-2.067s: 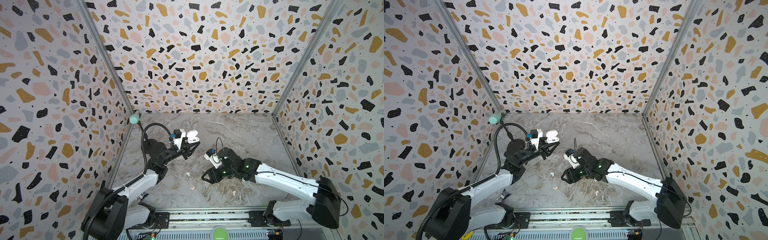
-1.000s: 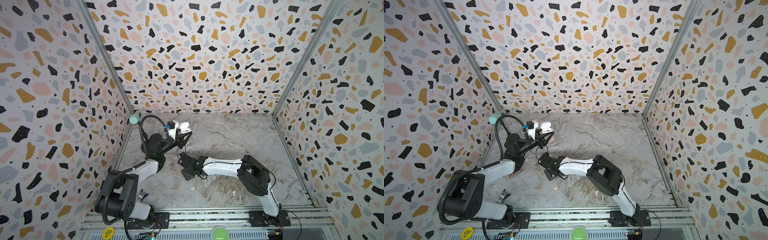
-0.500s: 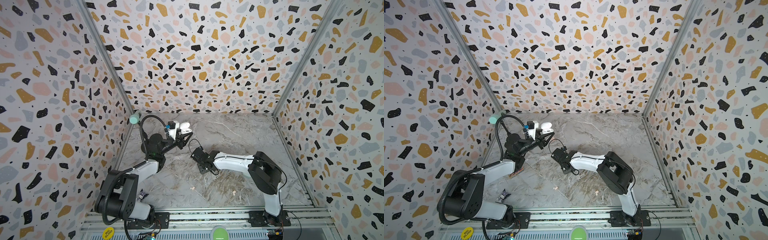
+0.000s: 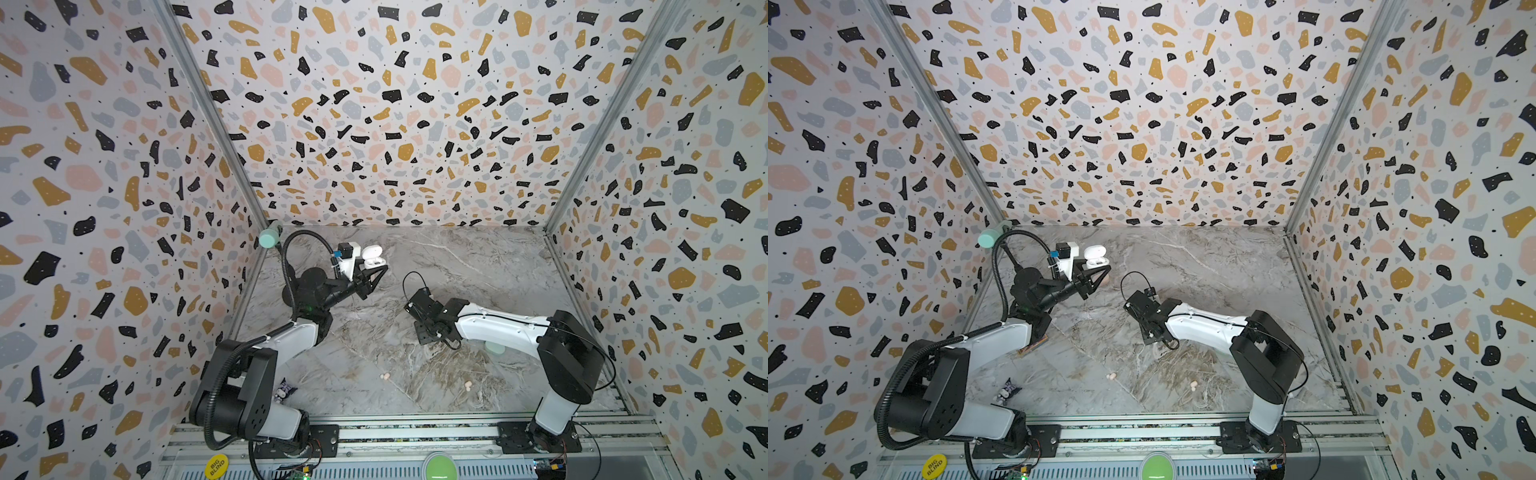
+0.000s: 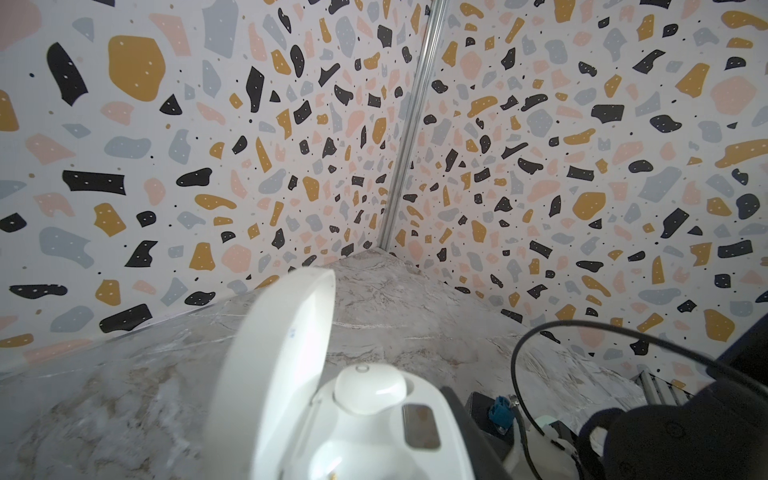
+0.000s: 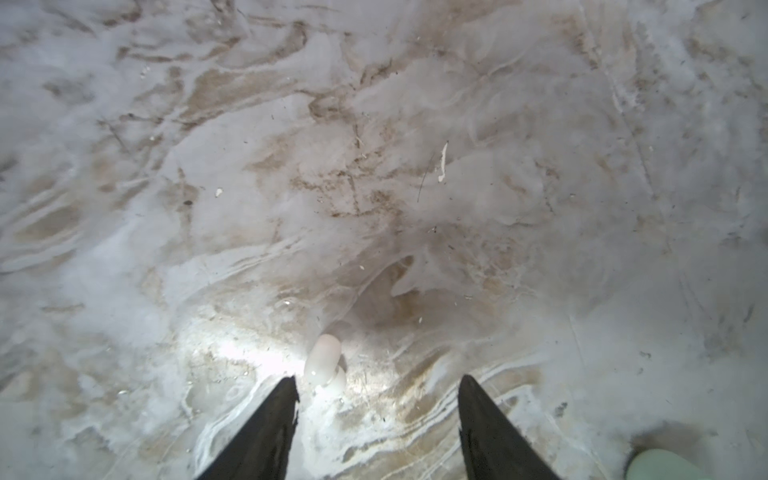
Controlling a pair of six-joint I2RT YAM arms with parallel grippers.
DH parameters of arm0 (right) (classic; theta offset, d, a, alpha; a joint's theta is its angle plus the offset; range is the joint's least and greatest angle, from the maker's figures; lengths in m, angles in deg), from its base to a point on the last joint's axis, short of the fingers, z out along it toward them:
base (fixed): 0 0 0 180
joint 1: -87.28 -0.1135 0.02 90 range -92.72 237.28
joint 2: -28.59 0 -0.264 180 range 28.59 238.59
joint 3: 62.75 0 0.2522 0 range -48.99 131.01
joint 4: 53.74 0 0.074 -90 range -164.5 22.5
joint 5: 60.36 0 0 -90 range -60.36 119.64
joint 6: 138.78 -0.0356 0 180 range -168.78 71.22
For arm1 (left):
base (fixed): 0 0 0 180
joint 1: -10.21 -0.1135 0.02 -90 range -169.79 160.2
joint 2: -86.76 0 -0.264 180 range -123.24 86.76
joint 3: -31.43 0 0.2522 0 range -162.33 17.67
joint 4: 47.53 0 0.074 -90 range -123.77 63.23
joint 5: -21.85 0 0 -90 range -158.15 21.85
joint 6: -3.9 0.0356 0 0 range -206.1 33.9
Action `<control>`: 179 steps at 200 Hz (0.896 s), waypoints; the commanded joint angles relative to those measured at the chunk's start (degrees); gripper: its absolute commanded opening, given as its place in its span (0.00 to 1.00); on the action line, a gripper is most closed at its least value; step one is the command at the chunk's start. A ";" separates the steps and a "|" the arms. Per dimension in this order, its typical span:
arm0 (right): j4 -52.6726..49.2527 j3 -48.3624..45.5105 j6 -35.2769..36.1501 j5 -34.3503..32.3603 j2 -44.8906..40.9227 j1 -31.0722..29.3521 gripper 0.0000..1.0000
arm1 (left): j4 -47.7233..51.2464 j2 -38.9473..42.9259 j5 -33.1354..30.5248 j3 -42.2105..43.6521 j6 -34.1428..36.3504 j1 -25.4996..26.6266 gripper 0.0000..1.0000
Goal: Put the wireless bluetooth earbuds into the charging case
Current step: 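Lower the right gripper onto the second earbud and close on it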
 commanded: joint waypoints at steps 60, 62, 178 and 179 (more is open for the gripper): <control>0.28 4.22 0.88 26.17 2.06 7.93 0.50 | 1.01 2.97 1.29 -0.99 2.35 2.54 0.04; -0.02 4.47 0.78 26.15 2.38 7.93 0.50 | 1.06 3.05 1.33 -0.93 2.41 2.56 0.04; -6.62 10.18 -2.79 17.17 9.13 5.41 0.36 | 1.56 3.28 1.55 -0.13 3.04 3.93 0.04; -6.64 10.18 -2.87 17.14 9.15 5.35 0.36 | 1.54 3.24 1.59 -0.11 3.04 3.96 0.04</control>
